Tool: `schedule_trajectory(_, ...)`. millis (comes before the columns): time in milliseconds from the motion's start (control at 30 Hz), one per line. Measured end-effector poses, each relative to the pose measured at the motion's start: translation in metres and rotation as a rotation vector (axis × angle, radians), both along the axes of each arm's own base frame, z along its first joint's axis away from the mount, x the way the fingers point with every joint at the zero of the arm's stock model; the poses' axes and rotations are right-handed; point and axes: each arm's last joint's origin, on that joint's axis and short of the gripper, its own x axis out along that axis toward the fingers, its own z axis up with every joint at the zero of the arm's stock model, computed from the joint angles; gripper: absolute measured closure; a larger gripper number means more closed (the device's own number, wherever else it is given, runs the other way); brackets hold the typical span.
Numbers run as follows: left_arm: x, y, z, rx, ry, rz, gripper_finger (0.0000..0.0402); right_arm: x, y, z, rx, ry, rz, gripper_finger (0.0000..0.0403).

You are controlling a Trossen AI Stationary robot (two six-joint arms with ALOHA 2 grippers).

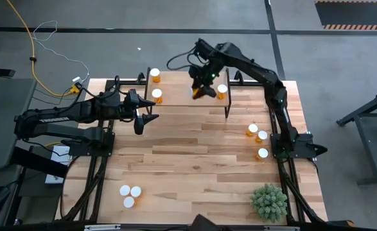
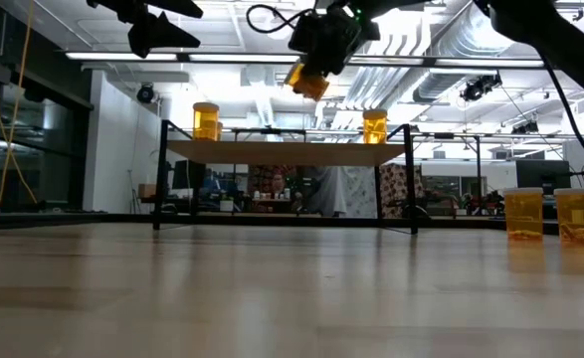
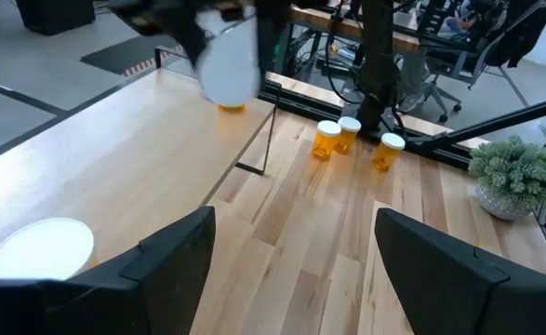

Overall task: Pick and place medicine bottles onto shelf by color
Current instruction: Adjust the orange pill bottle on the shelf

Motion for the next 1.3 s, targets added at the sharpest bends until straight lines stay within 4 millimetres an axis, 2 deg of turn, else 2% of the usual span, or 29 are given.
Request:
schedule_trajectory(167, 0.0, 0.0, 0.0, -0.002, -0.001, 0.001, 0.0115, 0.001, 0.018, -0.009, 0.013, 0.039, 0.055, 0.0203)
schedule_trajectory(300, 0.0, 0.0, 0.0, -0.003, -0.001, 0.001, 0.0115, -0.012, 0.03, -0.011, 0.02, 0.076, 0.067, 0.0203)
schedule_trajectory(433, 0.0, 0.0, 0.0, -0.003, -0.001, 0.001, 0.0115, -0.041, 0.043, -0.006, -0.019, 0.082, 0.008, 0.0203)
schedule_trajectory(567, 0.0, 0.0, 0.0, -0.002, -0.002, 0.001, 0.0115, -0.084, 0.065, 0.001, -0.122, 0.005, -0.118, 0.0203)
schedule_trajectory(667, 0.0, 0.0, 0.0, -0.002, -0.002, 0.001, 0.0115, -0.112, 0.086, 0.001, -0.219, -0.152, -0.248, 0.0203)
schedule_trajectory(767, 0.0, 0.0, 0.0, -0.002, -0.002, 0.001, 0.0115, -0.125, 0.107, -0.008, -0.293, -0.399, -0.381, 0.0203)
schedule_trajectory(900, 0.0, 0.0, 0.0, -0.016, -0.008, 0.006, 0.0115, -0.132, 0.127, -0.035, -0.322, -0.722, -0.598, 0.0203)
schedule_trajectory(1033, 0.0, 0.0, 0.0, -0.017, -0.008, 0.006, 0.0115, -0.132, 0.142, -0.073, -0.264, -0.925, -0.776, 0.0203)
schedule_trajectory(1167, 0.0, 0.0, 0.0, -0.016, -0.01, 0.006, 0.0115, -0.125, 0.153, -0.102, -0.204, -0.988, -0.871, 0.0203)
schedule_trajectory(1300, 0.0, 0.0, 0.0, -0.015, -0.013, 0.006, 0.0115, -0.103, 0.16, -0.111, -0.219, -0.971, -0.89, 0.0203)
